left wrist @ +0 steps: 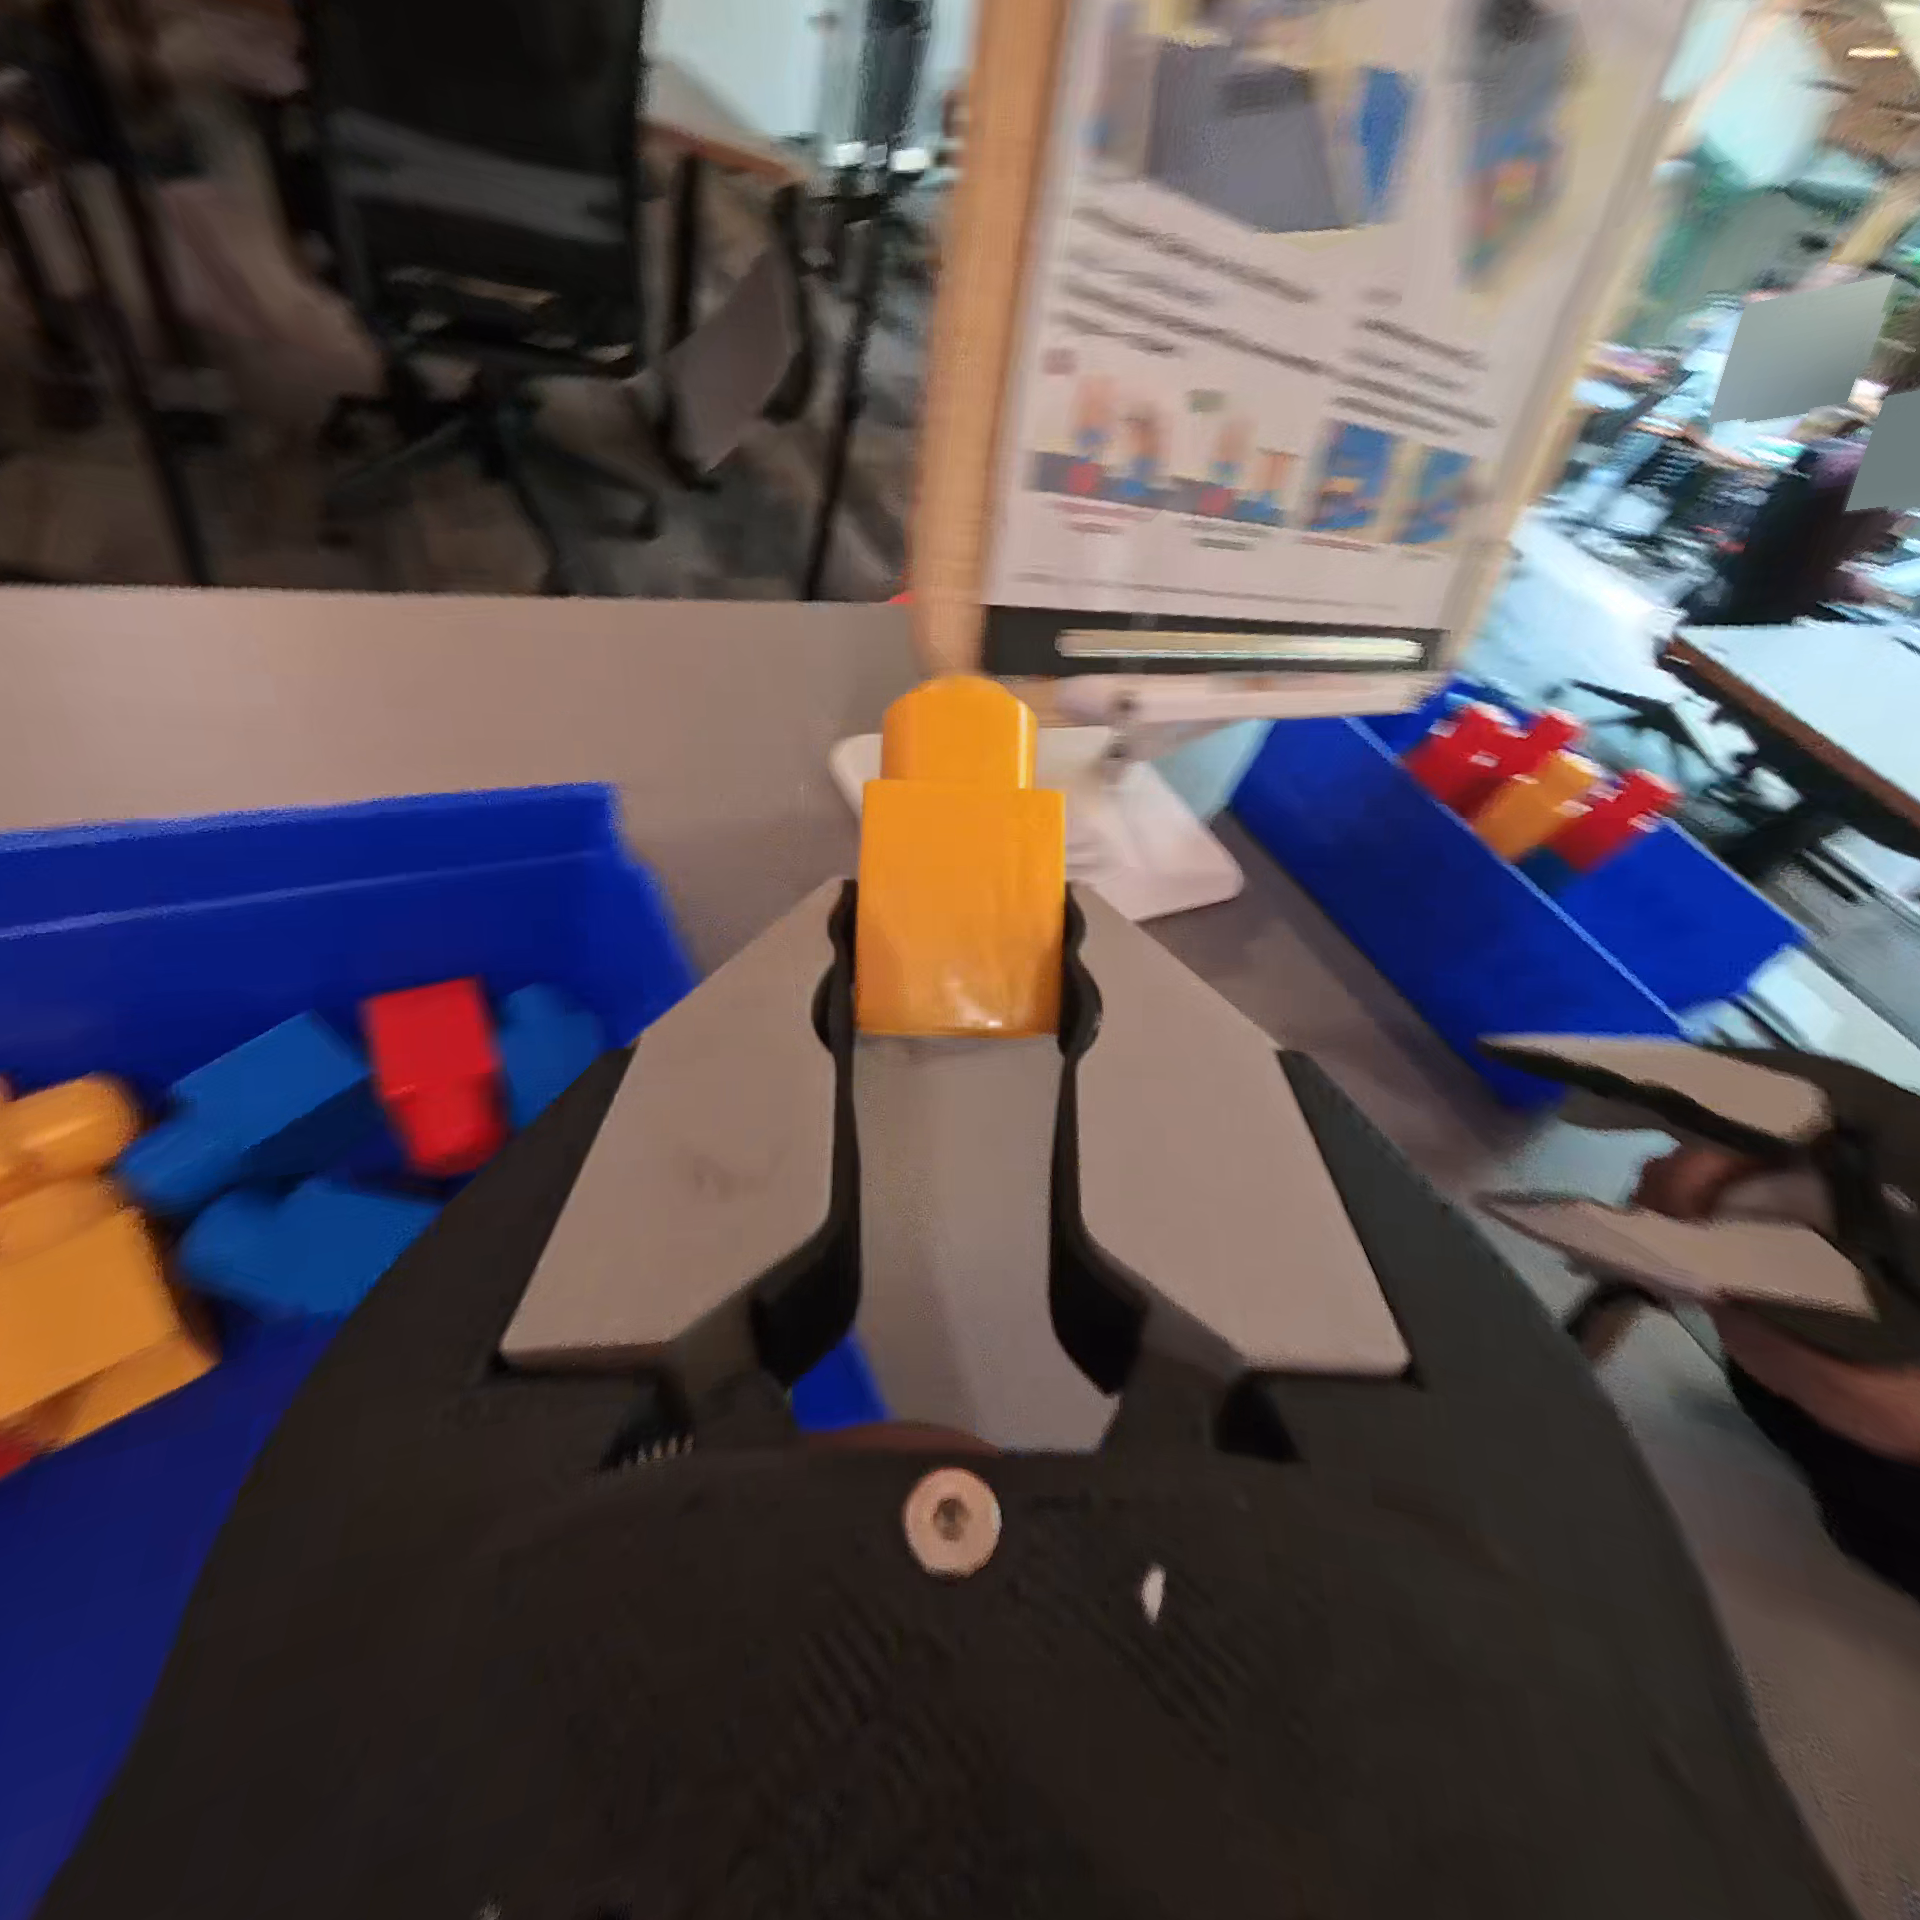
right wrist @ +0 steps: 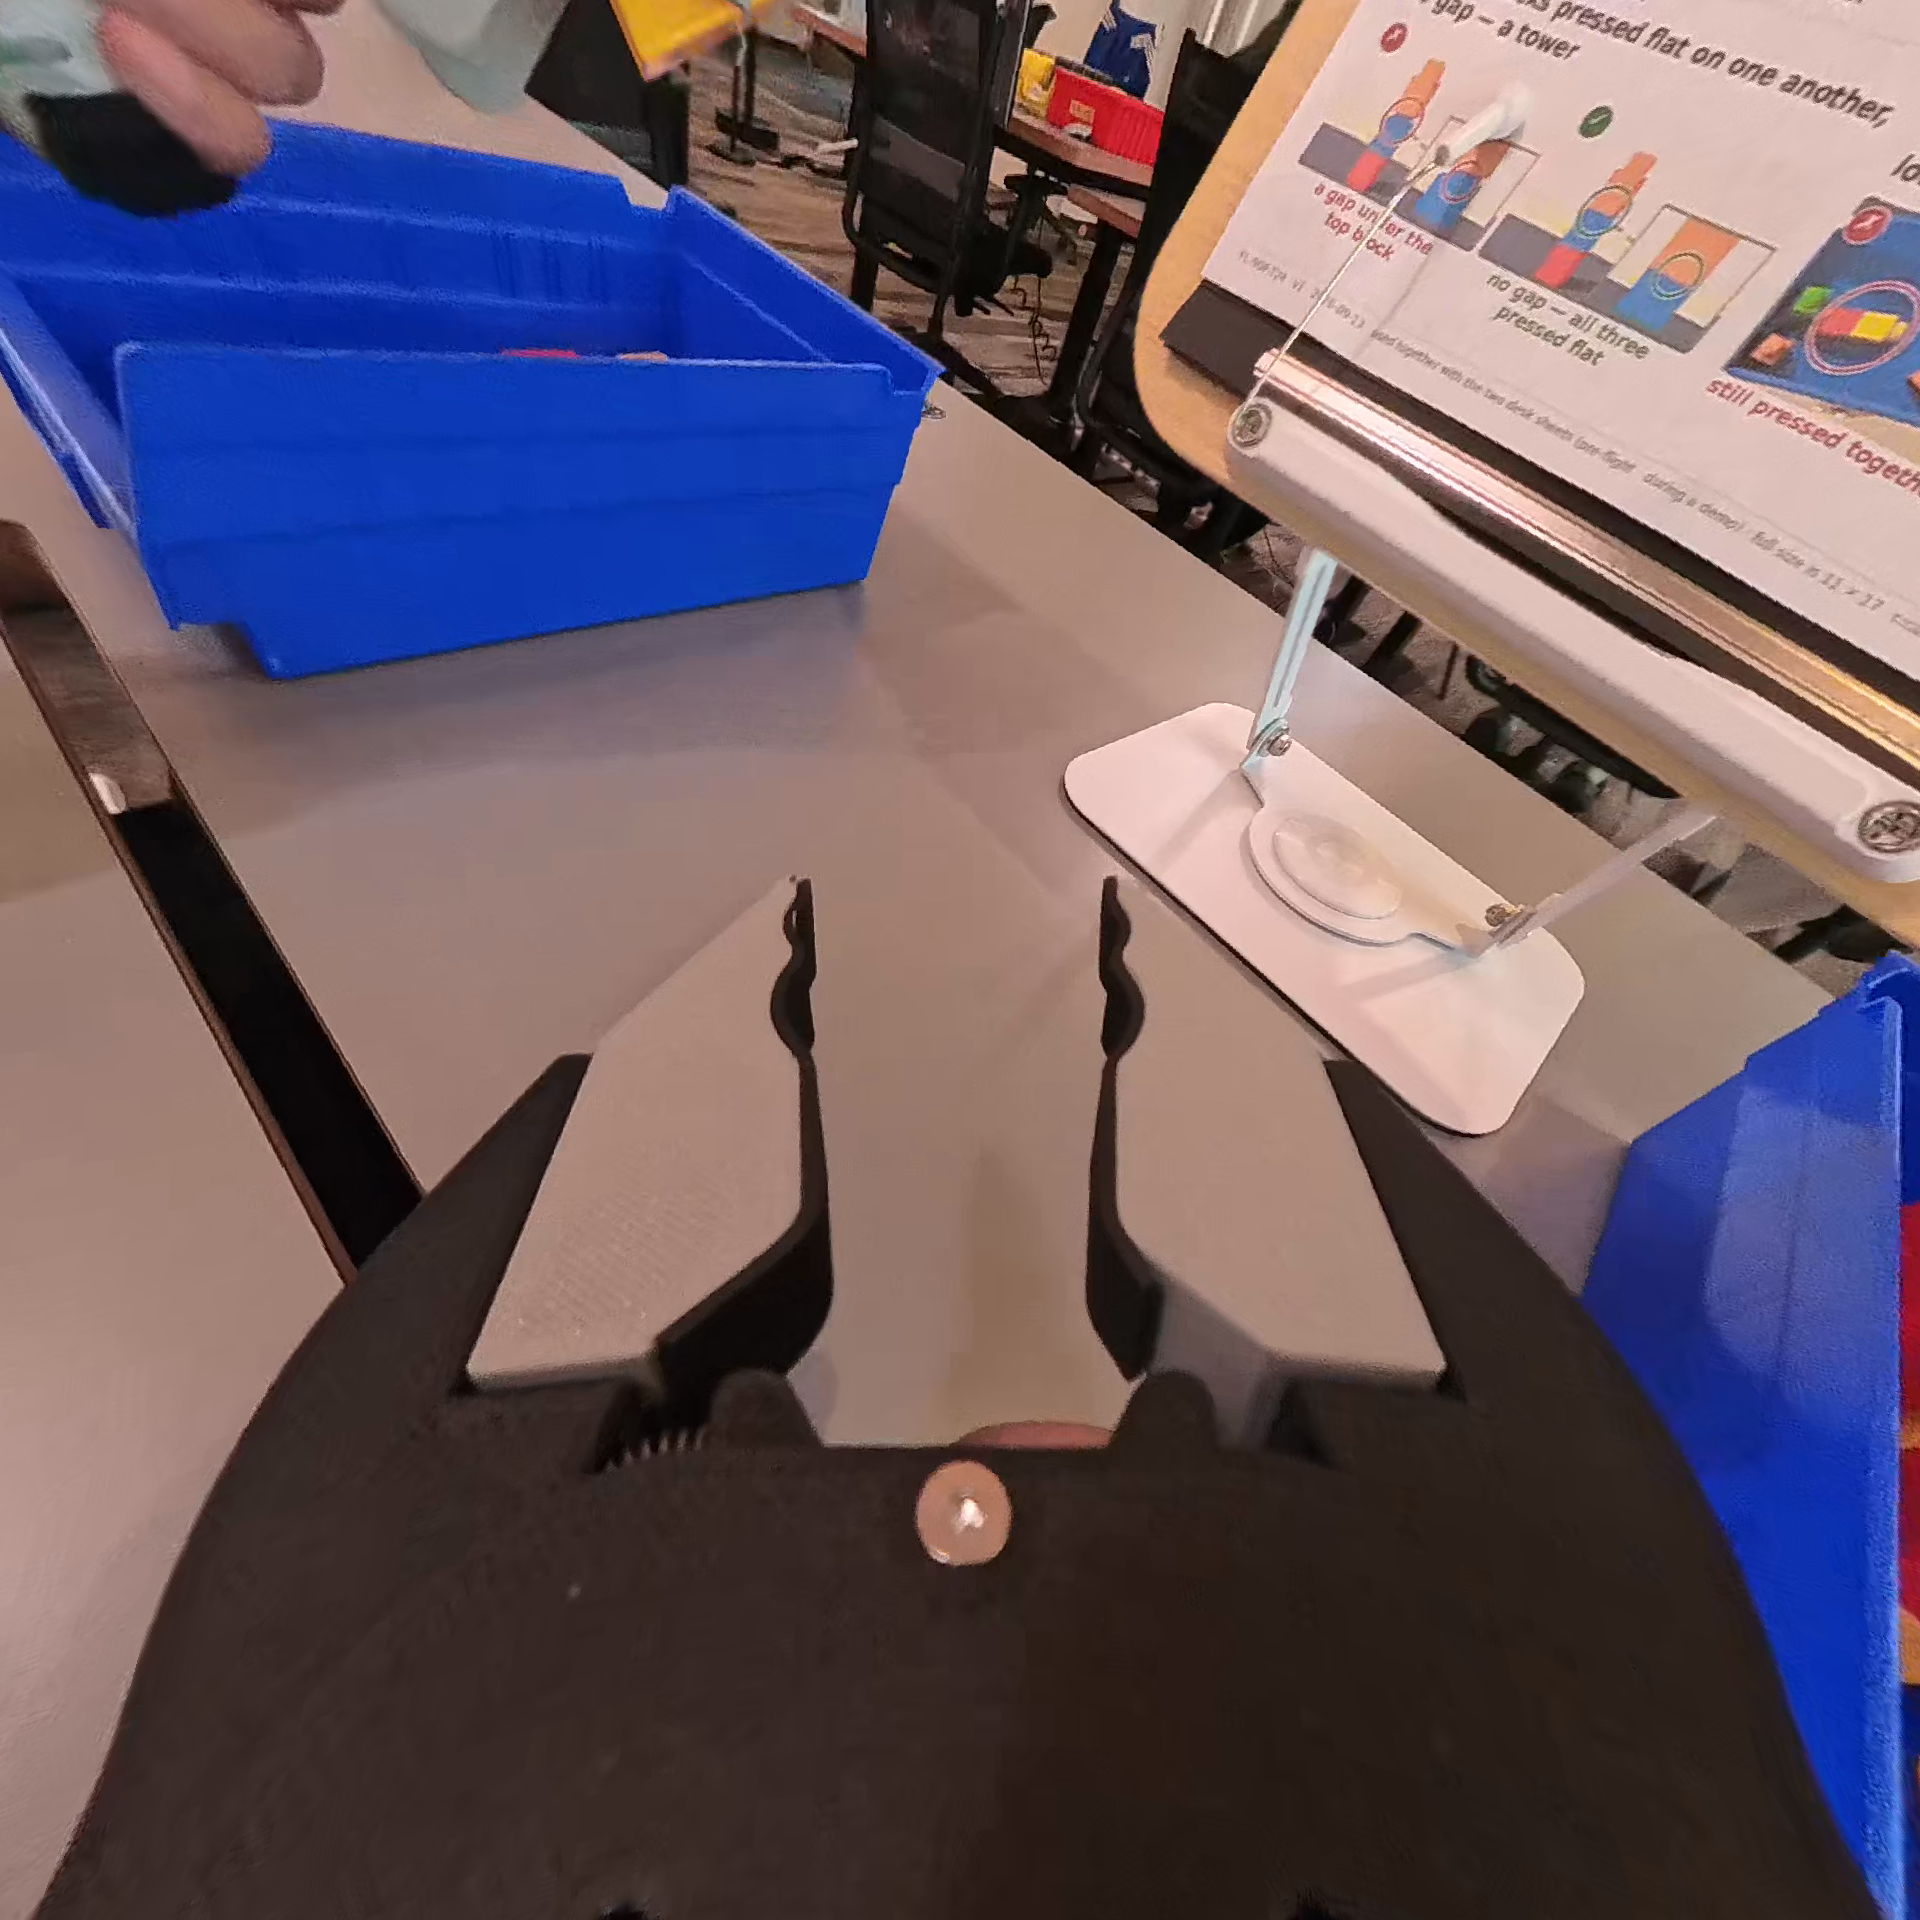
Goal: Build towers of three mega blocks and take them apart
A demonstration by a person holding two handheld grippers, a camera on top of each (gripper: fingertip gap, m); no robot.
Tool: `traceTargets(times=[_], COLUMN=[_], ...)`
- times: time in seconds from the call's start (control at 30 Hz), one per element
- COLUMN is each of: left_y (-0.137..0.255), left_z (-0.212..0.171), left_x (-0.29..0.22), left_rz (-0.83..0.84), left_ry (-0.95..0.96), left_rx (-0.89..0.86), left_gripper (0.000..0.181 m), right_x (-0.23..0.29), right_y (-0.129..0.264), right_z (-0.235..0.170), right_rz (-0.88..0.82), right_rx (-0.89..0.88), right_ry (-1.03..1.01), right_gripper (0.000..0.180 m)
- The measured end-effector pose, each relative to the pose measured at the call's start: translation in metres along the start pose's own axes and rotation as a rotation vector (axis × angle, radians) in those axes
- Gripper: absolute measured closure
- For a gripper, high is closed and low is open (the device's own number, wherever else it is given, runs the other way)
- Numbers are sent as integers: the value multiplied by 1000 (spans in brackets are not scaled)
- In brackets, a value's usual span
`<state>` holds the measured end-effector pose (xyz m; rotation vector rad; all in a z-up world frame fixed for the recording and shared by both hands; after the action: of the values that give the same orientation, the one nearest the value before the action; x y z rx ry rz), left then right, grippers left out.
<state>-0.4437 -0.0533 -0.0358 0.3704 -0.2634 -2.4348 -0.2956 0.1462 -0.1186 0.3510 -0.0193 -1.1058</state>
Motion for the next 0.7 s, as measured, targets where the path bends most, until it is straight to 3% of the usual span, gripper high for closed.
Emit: traceTargets(times=[0.13,0.23,0.5,0.7], left_y=[2,-1,-38,-46], left_z=[-6,-21,-81,-99], left_x=[-80,-126,-173,-191], left_rz=[-264,-372,-241,-206], left_ry=[-161,-268,-562,-689], left_rx=[-67,-118,-161,-168], left_gripper=[145,146,145,145], right_x=[-10,-17,-28,-5], right_y=[4,10,34,23], right_z=[3,7,29,19], right_rz=[-8,6,211,480], right_rx=[-3,-15,-130,-47], right_ry=[-22,-55,-321,-572], right_gripper=[127,127,127,114])
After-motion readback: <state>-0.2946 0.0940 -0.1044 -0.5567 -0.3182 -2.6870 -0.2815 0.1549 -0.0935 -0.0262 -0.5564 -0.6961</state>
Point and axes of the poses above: each gripper's, where its closed fingertips meet, y back along the fingers, z out of its top, x = y × z across the jaws, the point moved 3 cm from there along y, back along the fingers, and after that the axes turned 7 degrees about -y, right-handed, at the moved point
